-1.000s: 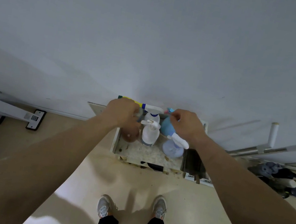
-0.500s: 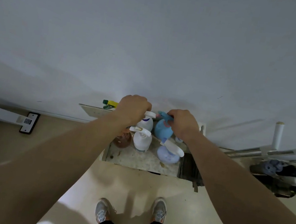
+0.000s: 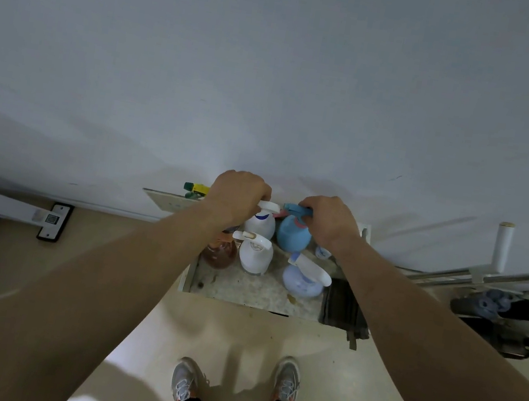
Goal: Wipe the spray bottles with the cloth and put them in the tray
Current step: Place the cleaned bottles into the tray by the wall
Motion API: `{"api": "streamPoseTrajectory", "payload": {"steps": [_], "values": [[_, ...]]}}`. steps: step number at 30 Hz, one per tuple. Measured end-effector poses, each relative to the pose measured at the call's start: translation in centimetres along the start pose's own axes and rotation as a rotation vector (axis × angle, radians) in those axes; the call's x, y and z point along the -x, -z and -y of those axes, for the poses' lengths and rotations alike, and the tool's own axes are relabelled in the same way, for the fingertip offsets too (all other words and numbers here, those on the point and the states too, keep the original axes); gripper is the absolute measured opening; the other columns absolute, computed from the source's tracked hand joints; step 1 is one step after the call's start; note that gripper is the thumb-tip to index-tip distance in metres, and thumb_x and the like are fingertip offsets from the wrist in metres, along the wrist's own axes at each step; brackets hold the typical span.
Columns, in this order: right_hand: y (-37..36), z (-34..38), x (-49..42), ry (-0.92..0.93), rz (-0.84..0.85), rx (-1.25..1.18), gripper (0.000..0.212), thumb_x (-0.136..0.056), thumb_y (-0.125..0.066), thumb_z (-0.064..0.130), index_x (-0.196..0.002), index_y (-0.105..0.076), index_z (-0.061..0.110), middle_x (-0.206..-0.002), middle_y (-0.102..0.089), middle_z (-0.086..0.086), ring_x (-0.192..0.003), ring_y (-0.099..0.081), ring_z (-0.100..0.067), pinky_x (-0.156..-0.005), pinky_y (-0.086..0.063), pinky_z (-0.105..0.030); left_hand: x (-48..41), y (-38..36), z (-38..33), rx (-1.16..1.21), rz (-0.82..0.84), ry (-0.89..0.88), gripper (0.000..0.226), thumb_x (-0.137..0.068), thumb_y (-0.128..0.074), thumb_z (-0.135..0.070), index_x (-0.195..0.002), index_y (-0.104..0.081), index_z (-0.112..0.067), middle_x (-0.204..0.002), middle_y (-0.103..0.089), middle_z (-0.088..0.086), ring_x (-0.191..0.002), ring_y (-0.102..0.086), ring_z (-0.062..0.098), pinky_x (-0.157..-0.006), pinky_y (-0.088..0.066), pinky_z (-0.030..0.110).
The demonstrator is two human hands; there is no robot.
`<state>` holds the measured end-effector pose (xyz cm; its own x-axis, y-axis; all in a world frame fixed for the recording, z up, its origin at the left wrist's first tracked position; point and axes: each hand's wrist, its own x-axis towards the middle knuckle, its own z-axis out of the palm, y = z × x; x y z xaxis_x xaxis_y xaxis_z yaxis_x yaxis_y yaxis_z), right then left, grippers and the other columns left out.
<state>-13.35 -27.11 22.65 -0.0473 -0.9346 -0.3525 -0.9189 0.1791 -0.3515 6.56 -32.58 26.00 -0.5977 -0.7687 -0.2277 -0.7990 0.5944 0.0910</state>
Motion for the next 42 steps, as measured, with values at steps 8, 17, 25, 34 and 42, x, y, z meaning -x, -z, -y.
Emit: {"api": "streamPoseTrajectory", "payload": {"steps": [8, 17, 25, 34, 42], "values": [[-0.6, -0.1, 1.4, -0.003, -0.039, -0.076, 0.044, -0.092, -0.069, 0.029, -0.134, -0.06, 0.02, -0.122, -0.065, -0.009, -0.11, -0.062, -0.029, -0.09, -0.052, -0.039, -0.1, -0.1, 0.0, 0.028, -0.001, -0.004, 0.022, -0.096, -0.063, -0.024, -0.117, -0.07, -0.023, -0.112, -0.069, 0.003, -0.098, -0.061, 0.022, -0.087, -0.049, 0.035], [-1.8, -0.9, 8.9, -0.018, 0.008, -0.283, 0.022, -0.09, -0.064, 0.044, -0.103, -0.07, 0.027, -0.099, -0.069, 0.004, -0.087, -0.064, -0.017, -0.075, -0.053, -0.033, 3.9, -0.5, -0.3, 0.344, -0.096, 0.007, 0.036, -0.094, -0.059, -0.052, -0.113, -0.069, -0.022, -0.104, -0.065, -0.002, -0.098, -0.059, 0.019, -0.082, -0.052, 0.038], [-4.1, -0.7, 8.0, -0.048, 0.137, -0.012, 0.025, -0.092, -0.059, 0.02, -0.116, -0.063, 0.016, -0.108, -0.068, -0.01, -0.101, -0.064, -0.03, -0.083, -0.052, -0.036, 5.7, -0.8, -0.7, 0.455, 0.031, 0.051, 0.051, -0.078, -0.073, -0.065, -0.114, -0.071, -0.03, -0.1, -0.064, -0.014, -0.094, -0.062, 0.011, -0.083, -0.053, 0.033], [-3.4, 0.9, 6.9, -0.005, 0.207, -0.014, 0.03, -0.092, -0.058, 0.016, -0.122, -0.064, 0.019, -0.121, -0.064, -0.011, -0.112, -0.059, -0.03, -0.088, -0.05, -0.036, 6.6, -1.3, -0.7, 0.366, 0.03, -0.026, 0.018, -0.089, -0.071, -0.035, -0.102, -0.074, -0.023, -0.096, -0.072, -0.002, -0.088, -0.063, 0.019, -0.067, -0.039, 0.029], [-3.6, 2.1, 7.5, 0.008, 0.179, -0.036, 0.04, -0.089, -0.06, 0.019, -0.129, -0.061, 0.02, -0.129, -0.063, -0.008, -0.118, -0.059, -0.03, -0.087, -0.046, -0.032, 6.4, -1.0, -0.9, 0.424, 0.069, 0.007, 0.046, -0.081, -0.077, -0.048, -0.119, -0.069, -0.024, -0.113, -0.069, -0.005, -0.1, -0.062, 0.015, -0.077, -0.046, 0.028]]}}
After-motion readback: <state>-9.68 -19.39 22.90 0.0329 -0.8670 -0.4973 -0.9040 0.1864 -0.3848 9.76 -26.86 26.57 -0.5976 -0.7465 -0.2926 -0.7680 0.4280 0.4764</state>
